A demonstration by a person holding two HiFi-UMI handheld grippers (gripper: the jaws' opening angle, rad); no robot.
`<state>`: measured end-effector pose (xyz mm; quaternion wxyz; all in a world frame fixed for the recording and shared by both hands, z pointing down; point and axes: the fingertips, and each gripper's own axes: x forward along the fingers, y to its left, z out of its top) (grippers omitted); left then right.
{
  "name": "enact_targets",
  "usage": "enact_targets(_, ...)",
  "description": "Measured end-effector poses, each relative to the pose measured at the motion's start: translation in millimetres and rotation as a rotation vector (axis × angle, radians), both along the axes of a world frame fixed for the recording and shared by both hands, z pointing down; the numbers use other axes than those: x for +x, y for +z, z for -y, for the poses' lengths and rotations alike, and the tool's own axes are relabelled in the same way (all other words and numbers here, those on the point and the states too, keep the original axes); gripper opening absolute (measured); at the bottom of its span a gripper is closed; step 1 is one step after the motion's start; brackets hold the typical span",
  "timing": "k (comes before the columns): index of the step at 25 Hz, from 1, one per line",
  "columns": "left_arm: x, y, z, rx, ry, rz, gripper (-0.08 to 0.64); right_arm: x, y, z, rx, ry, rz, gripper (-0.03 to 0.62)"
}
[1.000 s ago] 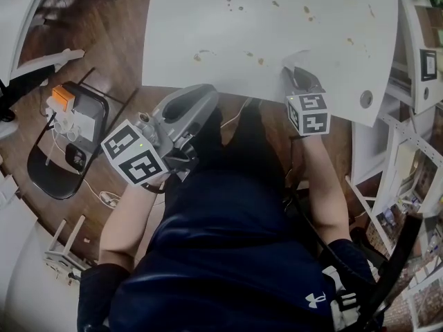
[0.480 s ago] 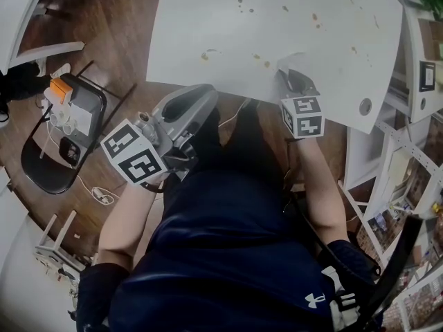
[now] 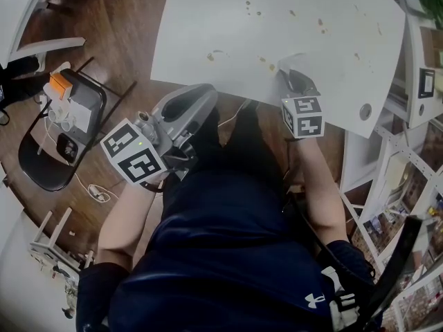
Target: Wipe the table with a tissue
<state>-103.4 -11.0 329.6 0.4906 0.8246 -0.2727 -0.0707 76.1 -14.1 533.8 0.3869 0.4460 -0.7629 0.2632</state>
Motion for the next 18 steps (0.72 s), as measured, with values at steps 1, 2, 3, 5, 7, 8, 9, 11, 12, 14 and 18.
enact_targets(1, -1.2, 0.3, 0.4, 0.0, -0.002, 0.0, 0.037, -1.5, 0.1, 0.6, 0.001, -0.003, -0.001, 0.023)
enact_targets(2, -2.0, 0.6, 1.0, 0.0, -0.004, -0.001, 0.037, -2.9, 0.2, 1.3, 0.002, -0.005, -0.001, 0.023)
enact_targets(3, -2.6, 0.7, 1.5, 0.0, -0.005, -0.001, 0.037, -4.0, 0.3, 2.0, 0.003, -0.007, 0.0, 0.023)
enact_targets(5, -4.1, 0.6, 2.6, 0.001, -0.007, -0.001, 0.037, -6.3, 0.5, 3.3, 0.004, -0.008, 0.0, 0.023)
enact_targets(7, -6.2, 0.1, 3.7, 0.002, -0.008, 0.0, 0.037, -8.9, 0.4, 4.3, 0.003, -0.01, 0.002, 0.023)
enact_targets(8, -7.3, -0.3, 4.3, 0.002, -0.009, 0.0, 0.037, -10.2, 0.4, 4.9, 0.002, -0.011, 0.003, 0.023)
enact_targets(9, -8.4, -0.6, 4.8, 0.003, -0.009, 0.001, 0.037, -11.5, 0.4, 5.4, 0.002, -0.012, 0.003, 0.023)
enact_targets(11, -10.3, -1.2, 5.7, 0.004, -0.01, 0.001, 0.037, -13.7, 0.3, 6.2, 0.002, -0.013, 0.004, 0.023)
enact_targets(12, -10.6, -1.3, 6.3, 0.004, -0.009, 0.001, 0.037, -14.2, 0.2, 6.6, 0.003, -0.013, 0.004, 0.023)
enact_targets(14, -10.6, -1.1, 8.0, 0.003, -0.009, 0.0, 0.037, -14.0, 0.1, 7.3, 0.003, -0.012, 0.003, 0.023)
enact_targets(18, -13.8, 0.3, 9.4, 0.002, -0.011, 0.0, 0.037, -18.4, -0.8, 9.7, 0.006, -0.01, 0.004, 0.023)
